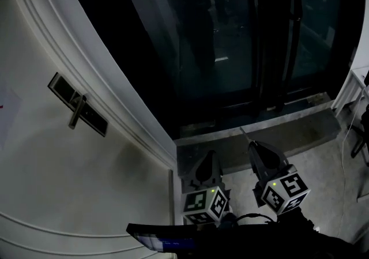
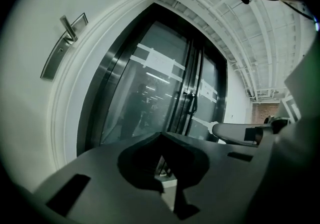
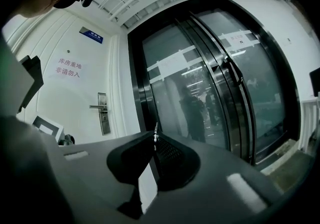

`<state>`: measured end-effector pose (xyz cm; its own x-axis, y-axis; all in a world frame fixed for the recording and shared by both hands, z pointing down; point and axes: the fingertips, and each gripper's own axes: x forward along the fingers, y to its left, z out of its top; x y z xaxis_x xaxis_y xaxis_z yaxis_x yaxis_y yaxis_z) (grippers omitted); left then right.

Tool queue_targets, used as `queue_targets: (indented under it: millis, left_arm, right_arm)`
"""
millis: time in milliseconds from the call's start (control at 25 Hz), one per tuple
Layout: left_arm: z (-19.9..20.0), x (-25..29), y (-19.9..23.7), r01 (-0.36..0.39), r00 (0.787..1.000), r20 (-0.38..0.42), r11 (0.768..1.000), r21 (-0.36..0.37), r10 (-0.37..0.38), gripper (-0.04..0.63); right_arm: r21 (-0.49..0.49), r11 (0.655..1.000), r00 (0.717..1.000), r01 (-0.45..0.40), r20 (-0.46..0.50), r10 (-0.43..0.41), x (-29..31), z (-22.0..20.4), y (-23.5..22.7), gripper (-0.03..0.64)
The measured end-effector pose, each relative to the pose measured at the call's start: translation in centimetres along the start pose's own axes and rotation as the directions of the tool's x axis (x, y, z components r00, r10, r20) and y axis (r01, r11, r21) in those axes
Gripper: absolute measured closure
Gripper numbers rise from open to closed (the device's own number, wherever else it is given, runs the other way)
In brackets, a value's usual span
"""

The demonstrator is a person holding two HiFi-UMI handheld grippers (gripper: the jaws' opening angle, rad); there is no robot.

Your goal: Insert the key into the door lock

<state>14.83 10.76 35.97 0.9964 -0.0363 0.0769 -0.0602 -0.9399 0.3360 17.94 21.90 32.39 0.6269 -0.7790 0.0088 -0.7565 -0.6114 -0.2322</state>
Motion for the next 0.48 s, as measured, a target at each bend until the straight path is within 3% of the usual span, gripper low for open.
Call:
queue_targets:
  millis: [480]
  left_arm:
    - [3.4, 5.0, 8.1, -0.057, 0.998, 0.022, 0.998, 0.006, 0.057, 0.595]
  right_arm:
    - [0.008, 0.998, 0.998, -0.065, -0.007, 0.065, 10.6, -0.4, 1.6, 0.604]
